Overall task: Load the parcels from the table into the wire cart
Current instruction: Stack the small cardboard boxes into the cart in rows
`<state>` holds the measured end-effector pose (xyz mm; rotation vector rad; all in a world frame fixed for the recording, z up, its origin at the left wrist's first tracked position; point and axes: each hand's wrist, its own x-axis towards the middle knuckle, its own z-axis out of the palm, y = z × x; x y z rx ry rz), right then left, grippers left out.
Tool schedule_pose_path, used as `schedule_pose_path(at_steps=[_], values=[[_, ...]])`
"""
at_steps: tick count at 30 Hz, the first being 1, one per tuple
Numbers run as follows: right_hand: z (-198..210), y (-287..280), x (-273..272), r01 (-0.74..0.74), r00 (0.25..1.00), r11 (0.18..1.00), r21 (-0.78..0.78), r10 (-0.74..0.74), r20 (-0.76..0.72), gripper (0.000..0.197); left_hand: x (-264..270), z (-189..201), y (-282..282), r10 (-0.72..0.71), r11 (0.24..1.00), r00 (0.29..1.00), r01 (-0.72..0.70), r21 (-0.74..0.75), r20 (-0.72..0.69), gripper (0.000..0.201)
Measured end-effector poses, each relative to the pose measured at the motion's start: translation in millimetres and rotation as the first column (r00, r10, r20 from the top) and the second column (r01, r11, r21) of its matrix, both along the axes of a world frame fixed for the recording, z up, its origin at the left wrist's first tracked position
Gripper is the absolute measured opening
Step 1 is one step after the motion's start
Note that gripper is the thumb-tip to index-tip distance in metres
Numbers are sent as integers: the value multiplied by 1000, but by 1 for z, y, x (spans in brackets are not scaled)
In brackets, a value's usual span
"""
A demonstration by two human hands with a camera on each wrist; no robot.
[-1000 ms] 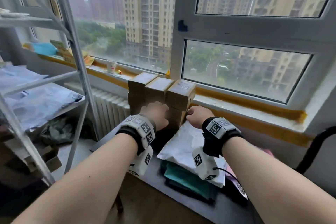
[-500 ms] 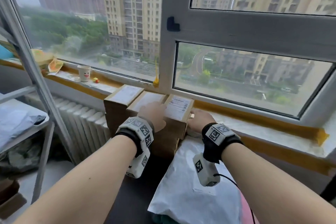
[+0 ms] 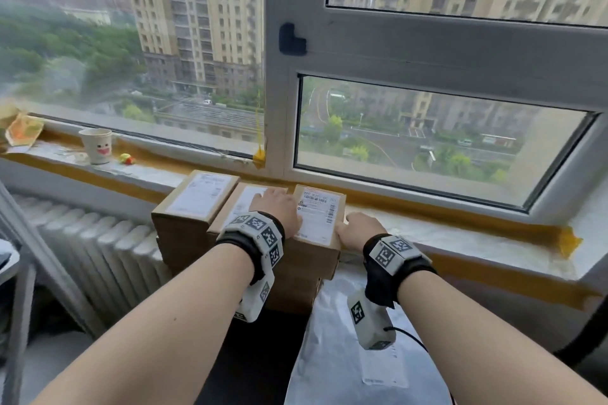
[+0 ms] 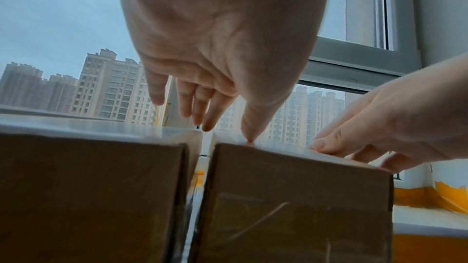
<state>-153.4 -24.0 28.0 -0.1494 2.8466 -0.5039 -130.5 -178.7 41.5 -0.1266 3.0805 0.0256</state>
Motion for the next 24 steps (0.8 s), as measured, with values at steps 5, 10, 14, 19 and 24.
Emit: schedule_pose_path(at_steps=[5,10,14,19,24], values=[[-9,-4,-6,64,997,996,-64,-60,54,46,-9,-7,-4,17,999,1000,-16,44,-9,57],[-11,-10,-7,213,974,921,-327,-174,145,42,-14,-7,-2,-8,997,999,11,75,-43,61],[-3,-2,-6,261,965,876,-406,-221,143,41,-8,7,6,-28,976,986,62,210,-162,48],[15,13,5,273,961,849,-452,-265,82,39,1,24,25,44,912,980,39,409,-192,38],[25,30,27,323,936,822,-470,-349,33,38,3,24,45,97,813,983,11,581,-155,42]])
